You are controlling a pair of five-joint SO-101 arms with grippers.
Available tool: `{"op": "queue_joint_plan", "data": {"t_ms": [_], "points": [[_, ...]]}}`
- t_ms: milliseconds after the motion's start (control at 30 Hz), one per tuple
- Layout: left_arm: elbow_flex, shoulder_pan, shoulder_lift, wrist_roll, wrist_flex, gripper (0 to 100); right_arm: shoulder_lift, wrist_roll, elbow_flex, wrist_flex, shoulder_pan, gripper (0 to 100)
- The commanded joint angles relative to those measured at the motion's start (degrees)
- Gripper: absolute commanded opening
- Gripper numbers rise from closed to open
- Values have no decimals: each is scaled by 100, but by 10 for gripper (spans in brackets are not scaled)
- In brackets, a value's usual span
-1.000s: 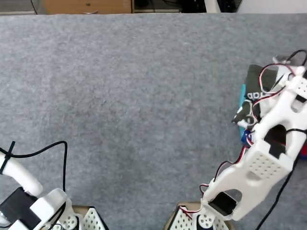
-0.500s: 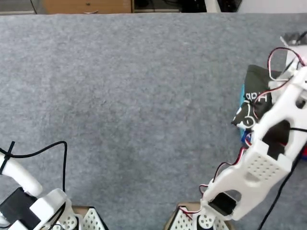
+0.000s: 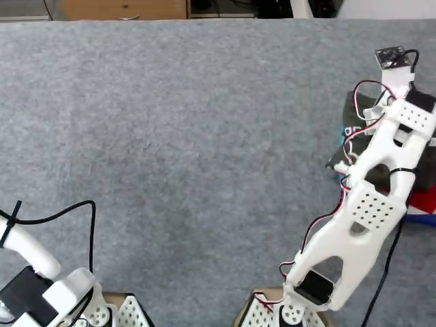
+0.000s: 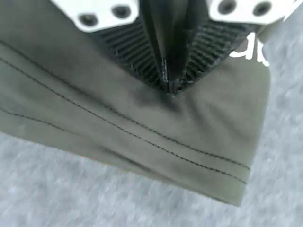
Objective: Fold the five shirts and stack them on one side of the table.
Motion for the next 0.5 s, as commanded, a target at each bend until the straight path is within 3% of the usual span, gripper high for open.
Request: {"op": "queue_joint_plan", "data": {"t_ms": [0, 200, 467], "points": [[-62, 18, -198, 0, 53, 18, -145, 44, -505, -211, 48, 5], [-88, 44, -198, 0, 53, 18, -505, 9, -1429, 888, 48, 5], [-114, 70, -198, 0, 53, 18, -602, 9, -2202, 3701, -163, 5]]}}
